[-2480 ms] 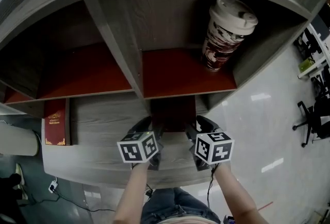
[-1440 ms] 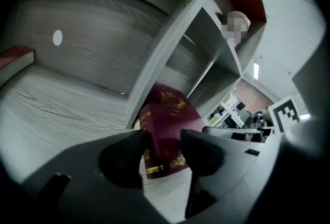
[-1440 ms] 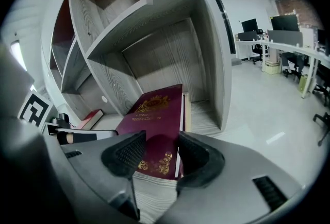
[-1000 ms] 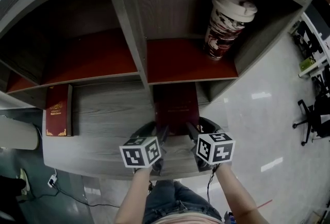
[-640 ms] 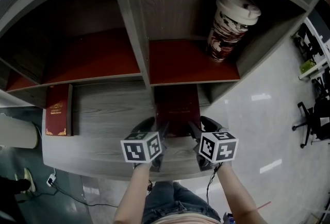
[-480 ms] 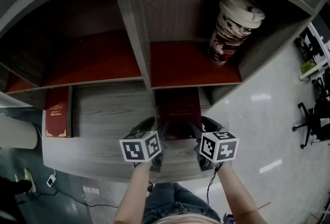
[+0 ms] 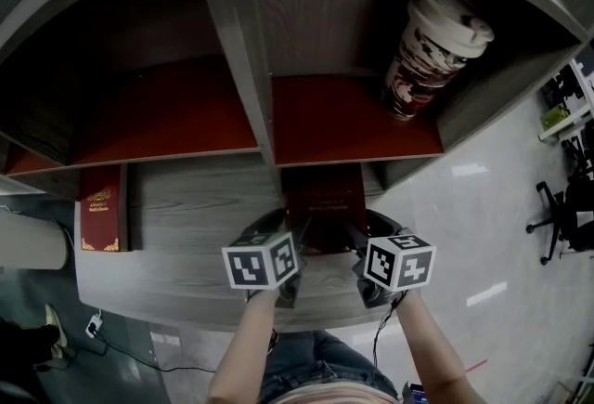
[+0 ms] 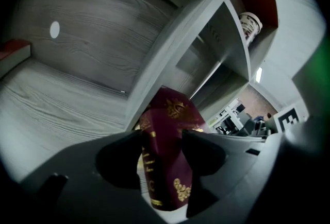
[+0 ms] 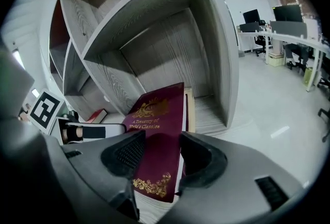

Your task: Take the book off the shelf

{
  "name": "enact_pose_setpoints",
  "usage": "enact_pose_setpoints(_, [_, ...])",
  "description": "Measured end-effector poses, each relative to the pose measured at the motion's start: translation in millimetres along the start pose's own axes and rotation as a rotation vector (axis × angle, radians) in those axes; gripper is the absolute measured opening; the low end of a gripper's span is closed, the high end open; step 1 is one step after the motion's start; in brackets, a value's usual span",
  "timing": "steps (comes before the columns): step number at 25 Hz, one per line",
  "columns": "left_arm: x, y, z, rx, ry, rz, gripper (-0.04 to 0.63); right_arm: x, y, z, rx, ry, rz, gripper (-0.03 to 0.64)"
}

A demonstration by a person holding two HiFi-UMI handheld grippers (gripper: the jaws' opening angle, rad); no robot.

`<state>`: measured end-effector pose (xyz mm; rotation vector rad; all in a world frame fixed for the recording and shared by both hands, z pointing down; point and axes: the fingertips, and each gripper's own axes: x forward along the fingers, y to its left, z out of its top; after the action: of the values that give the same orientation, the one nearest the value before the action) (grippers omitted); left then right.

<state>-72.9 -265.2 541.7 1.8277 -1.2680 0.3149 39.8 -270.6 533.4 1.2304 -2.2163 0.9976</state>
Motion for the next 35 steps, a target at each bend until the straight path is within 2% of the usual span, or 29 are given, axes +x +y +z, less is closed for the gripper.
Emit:
enact_pose_setpoints(7, [-3, 1, -1, 0.006, -0.012, 0.033, 0.221, -2, 3, -2, 0.001, -0.016, -0.015, 0.215])
enact_pose_setpoints(14, [-12, -5, -10, 0.014, -0.025, 0.008, 0.221, -15, 6, -11, 0.007, -0.039, -0.020, 0.215])
enact_pose_setpoints(35, [-74, -33, -46, 0.011, -0.145, 0.025, 0.221, -76, 36, -40, -0.014, -0.130, 0.030, 0.215])
